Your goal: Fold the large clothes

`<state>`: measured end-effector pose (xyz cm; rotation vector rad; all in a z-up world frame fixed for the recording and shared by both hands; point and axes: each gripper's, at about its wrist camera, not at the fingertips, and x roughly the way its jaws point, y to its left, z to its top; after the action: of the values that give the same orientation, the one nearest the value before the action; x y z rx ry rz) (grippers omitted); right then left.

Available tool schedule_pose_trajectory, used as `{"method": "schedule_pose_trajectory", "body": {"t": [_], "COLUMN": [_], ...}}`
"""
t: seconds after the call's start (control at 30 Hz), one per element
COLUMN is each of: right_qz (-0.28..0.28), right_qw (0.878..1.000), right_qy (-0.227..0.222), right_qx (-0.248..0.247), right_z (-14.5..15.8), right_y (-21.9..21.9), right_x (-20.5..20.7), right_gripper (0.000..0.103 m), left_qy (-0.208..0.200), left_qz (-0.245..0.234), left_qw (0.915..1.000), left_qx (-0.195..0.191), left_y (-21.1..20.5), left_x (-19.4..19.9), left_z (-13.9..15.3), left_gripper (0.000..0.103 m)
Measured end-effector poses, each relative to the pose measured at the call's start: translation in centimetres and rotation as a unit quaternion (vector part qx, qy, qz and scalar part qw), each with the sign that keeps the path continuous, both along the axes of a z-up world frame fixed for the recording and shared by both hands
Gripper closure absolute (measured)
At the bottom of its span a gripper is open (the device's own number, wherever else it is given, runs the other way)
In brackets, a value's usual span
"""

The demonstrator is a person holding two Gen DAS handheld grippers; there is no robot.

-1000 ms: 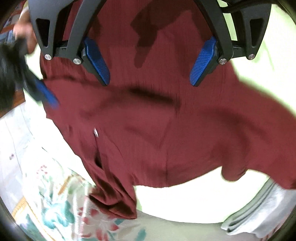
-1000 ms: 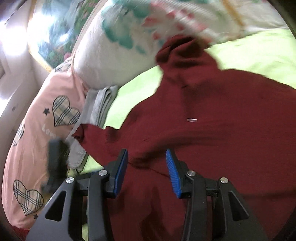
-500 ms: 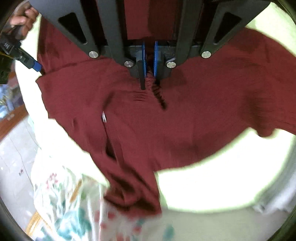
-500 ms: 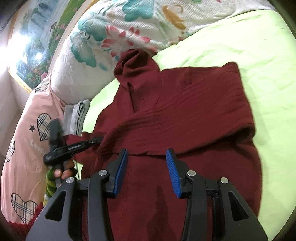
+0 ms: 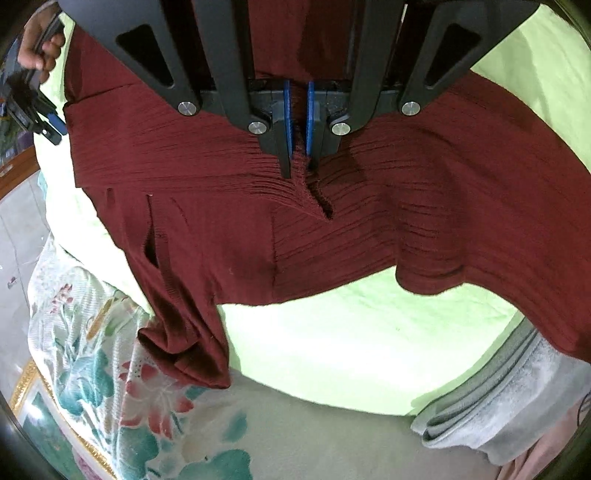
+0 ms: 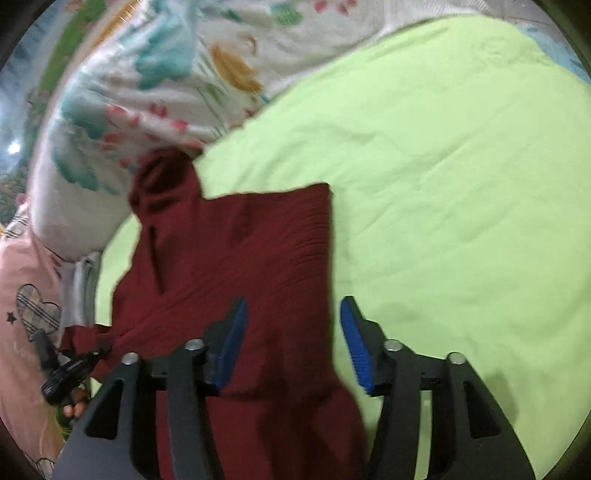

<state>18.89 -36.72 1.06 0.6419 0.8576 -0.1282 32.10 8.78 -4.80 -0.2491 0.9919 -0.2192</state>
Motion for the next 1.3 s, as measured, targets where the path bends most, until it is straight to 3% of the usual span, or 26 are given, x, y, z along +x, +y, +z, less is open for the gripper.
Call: {"method": "schedule_pose_trajectory", "body": {"t": [0.07,0.1,0.13,0.17,0.2,0.3,0.43,0.53,0.6,0.67,0.73,0.83,0.97,1.07,1.13,1.23,1.3], "right_qz": [0.02,0.035,0.045,0.046,0.042,0.031,0.023,0.004,0.057,0.112,0.09,0.059,0.069,0.082,0.089,0.103,0.11], "right_qw": [0.999,0.999,0.999,0.998,0.999,0.999,0.998,0.995,0.994,0.991,0.991,0.997,0.996,0.995,0.995,0.995,0.994], "right_qy": [0.021,0.028,0.031,0.037,0.029,0.025,0.045,0.006,-0.014,0.0,0.047,0.03,-0.01,-0.019,-0.016,-0.008,-0.002], "right_qx": [0.015,0.016,0.006,0.001,0.015,-0.009,-0.038,-0.099,-0.095,-0.074,-0.081,-0.05,-0.057,-0.045,-0.034,-0.018,-0.014], "right_z": [-1.3,-1.8,-1.8,-1.8,-1.6,-0.8,-0.7,1.8,2.0,0.5,-1.6,-1.3,1.0,1.4,1.3,1.0,0.6], "right_y": [-0.2,0.0,0.2,0.1,-0.5,-1.6,-1.5,0.0,2.1,4.0,3.7,2.5,3.7,4.7,5.3,6.5,7.5], "right_x": [1.7,2.2,2.6,2.7,2.5,1.7,1.1,-0.7,-0.6,-0.1,0.0,-1.5,-3.5,-4.5,-5.0,-5.2,-4.6], "right_gripper": [0.048,0.061,0.083,0.095,0.096,0.096,0.091,0.088,0.082,0.074,0.074,0.076,0.062,0.06,0.06,0.06,0.06], "left_qy": [0.004,0.006,0.007,0.007,0.007,0.012,0.02,0.022,0.024,0.028,0.03,0.023,0.005,-0.012,-0.022,-0.027,-0.022], "left_qz": [0.001,0.0,-0.002,-0.005,-0.01,-0.027,-0.026,-0.025,-0.023,-0.018,-0.012,0.013,0.063,0.113,0.144,0.202,0.229], "left_qw": [1.0,1.0,1.0,1.0,0.9999,0.9994,0.9994,0.9995,0.9995,0.9995,0.9995,0.9996,0.9978,0.9925,0.9872,0.975,0.9678], "left_qx": [-0.001,-0.003,-0.004,-0.004,-0.006,-0.016,0.008,0.001,0.001,0.0,-0.005,-0.001,0.018,0.045,0.065,0.088,0.103], "left_y": [-0.2,-0.2,-0.3,-0.6,-0.9,-1.8,-2.5,-2.2,-2.2,-2.2,-1.7,0.8,5.7,10.0,12.6,16.8,19.0], "left_x": [0.1,0.0,0.0,-0.1,-0.2,-0.2,0.1,0.1,0.1,0.0,-0.5,-2.4,-4.5,-5.1,-4.9,-3.9,-2.5], "left_z": [-0.1,-0.1,-0.1,0.0,0.2,0.1,-0.9,-1.1,-1.1,-1.1,-0.8,0.3,2.2,4.1,5.4,7.4,8.2], "left_gripper": [0.099,0.099,0.099,0.099,0.099,0.099,0.099,0.098,0.098,0.097,0.092,0.088,0.085,0.069,0.047,0.029,0.022]}}
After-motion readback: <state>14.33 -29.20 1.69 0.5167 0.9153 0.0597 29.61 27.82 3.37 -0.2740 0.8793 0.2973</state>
